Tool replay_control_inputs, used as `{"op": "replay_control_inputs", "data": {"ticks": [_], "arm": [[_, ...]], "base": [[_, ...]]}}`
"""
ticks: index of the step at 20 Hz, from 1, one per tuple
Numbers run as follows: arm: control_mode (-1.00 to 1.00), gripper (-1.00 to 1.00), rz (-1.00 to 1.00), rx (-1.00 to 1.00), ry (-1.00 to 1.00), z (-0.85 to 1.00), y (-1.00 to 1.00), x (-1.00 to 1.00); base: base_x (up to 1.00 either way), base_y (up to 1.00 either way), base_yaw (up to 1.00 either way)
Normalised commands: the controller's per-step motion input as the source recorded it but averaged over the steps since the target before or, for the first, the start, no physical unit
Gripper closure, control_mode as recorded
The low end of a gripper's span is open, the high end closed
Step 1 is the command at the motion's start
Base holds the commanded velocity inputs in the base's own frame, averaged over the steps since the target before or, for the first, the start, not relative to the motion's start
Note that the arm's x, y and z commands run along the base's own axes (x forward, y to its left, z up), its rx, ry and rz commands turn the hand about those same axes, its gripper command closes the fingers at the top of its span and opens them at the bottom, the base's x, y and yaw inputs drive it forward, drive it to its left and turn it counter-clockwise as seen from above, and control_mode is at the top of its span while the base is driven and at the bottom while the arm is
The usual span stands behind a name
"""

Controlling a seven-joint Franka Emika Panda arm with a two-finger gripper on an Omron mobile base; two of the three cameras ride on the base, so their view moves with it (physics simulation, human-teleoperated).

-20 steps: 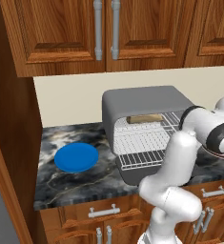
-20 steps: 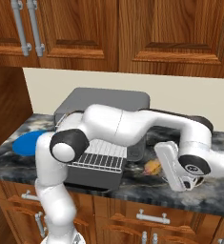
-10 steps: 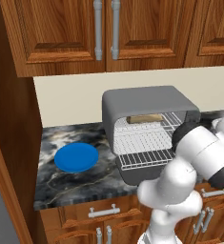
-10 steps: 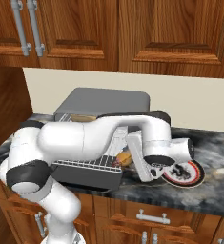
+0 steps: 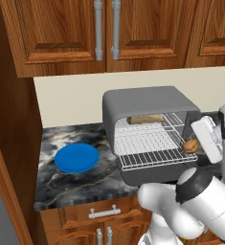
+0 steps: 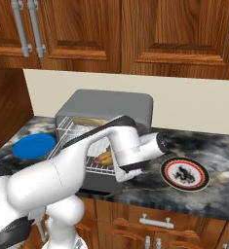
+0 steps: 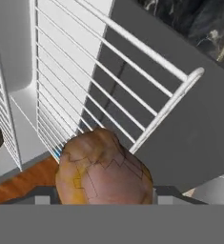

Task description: Open the toaster oven door. Place the baguette on the top rack in the toaster oven and place the chicken drumstick on the bottom rack.

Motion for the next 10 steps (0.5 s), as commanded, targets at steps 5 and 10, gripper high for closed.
{"op": "replay_control_inputs", "data": {"ticks": [5, 10], "arm": [[-1.00, 1.00, -0.23, 0.07, 0.27, -0.43, 0.44, 0.33], [-1.00, 1.00, -0.23, 0.08, 0.18, -0.32, 0.25, 0.42]], "base": [[0.00, 0.00, 0.00], [0.00, 0.00, 0.00]]}}
